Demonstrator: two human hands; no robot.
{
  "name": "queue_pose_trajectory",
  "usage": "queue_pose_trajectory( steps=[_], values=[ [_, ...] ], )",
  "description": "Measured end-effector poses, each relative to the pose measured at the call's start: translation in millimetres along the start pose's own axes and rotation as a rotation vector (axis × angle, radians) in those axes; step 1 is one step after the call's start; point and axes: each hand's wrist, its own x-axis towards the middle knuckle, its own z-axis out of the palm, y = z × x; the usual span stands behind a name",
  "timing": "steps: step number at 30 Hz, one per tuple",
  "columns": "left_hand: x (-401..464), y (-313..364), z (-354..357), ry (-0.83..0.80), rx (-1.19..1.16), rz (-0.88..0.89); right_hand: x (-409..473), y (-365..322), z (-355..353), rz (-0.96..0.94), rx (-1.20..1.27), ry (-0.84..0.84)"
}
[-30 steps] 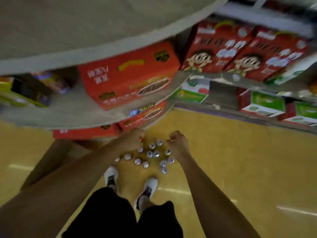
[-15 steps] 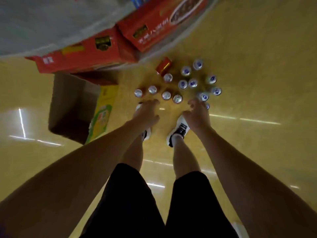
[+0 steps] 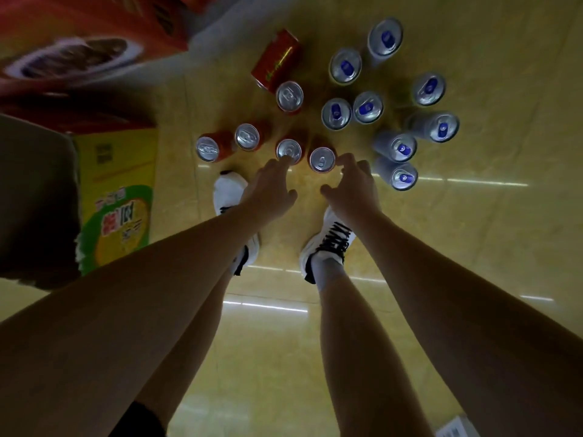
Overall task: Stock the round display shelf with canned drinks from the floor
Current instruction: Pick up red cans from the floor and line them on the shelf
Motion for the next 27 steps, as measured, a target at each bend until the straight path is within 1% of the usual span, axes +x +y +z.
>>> queue_pose_trajectory(
  steps=[3, 8, 10, 15, 18, 22, 27],
  values=[
    [22, -7, 15, 0.037, -0.018, -0.007, 27, 10, 18, 0.012, -0.046, -0.017],
    [45, -20, 31, 0.152, -0.003, 0.004, 65, 13, 50, 0.001, -0.056, 0.004],
    [50, -25, 36, 0.161, -0.009, 0.007, 75, 10, 61, 0.014, -0.072, -0.016],
    [49, -36, 42, 0.131, 0.009, 0.021, 86, 5, 72, 0.041, -0.094, 0.011],
    [40, -43, 41, 0.059, 0.042, 0.015, 79, 5, 63, 0.005, -0.116, -0.037],
    [16, -40, 28, -0.022, 0.048, 0.000, 45, 2, 41, -0.027, -0.092, -0.070],
    [-26, -15, -10, -0.037, 0.096, 0.036, -6, -16, 2, -0.011, -0.054, -0.071]
  ],
)
